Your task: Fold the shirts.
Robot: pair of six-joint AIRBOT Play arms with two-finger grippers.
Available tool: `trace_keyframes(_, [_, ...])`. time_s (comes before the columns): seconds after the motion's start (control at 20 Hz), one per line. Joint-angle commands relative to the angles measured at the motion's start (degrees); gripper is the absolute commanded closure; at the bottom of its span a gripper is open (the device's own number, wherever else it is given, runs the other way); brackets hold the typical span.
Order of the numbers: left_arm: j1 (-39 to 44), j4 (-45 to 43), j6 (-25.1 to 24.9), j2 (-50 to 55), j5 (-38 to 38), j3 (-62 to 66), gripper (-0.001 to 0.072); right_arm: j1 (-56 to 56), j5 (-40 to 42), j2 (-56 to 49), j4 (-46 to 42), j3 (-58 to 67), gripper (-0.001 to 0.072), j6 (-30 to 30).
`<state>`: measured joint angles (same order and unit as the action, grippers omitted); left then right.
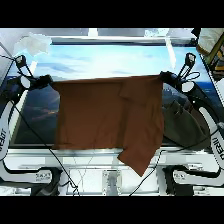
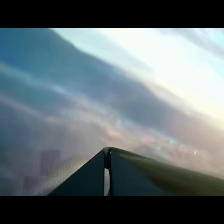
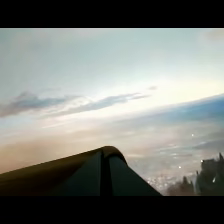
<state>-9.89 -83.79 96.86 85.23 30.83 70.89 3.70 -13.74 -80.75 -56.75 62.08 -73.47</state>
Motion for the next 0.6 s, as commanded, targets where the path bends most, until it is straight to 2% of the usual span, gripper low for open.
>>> trace_keyframes(0.0, [0.26, -0.04, 0.81, 1.77, 1.31, 3.45, 0.0697, -0.28, 0.15, -1.95, -0.07, 2.89, 0.0687, 0.24])
trace_keyframes(0.15, [1.09, -0.09, 0.59, -0.04, 7.74, 3.41, 0.0697, -0.94, -5.86, -1.60, -1.09, 2.86, 0.0687, 0.17])
trace_keyframes(0.2, [1.42, -0.09, 0.57, -0.55, 11.32, 3.39, 0.0697, -1.18, -9.05, -1.53, -1.25, 2.82, 0.0687, 0.20])
trace_keyframes(0.35, [2.12, -0.96, -3.89, -0.81, 25.24, 2.03, 0.0697, -1.84, -16.11, -1.22, -2.01, 0.46, 0.0687, 0.07])
trace_keyframes(0.55, [2.14, -1.51, -3.87, -2.75, 27.23, -5.66, 0.0697, -2.01, -21.44, 1.29, -4.24, -5.75, 0.0687, -0.37])
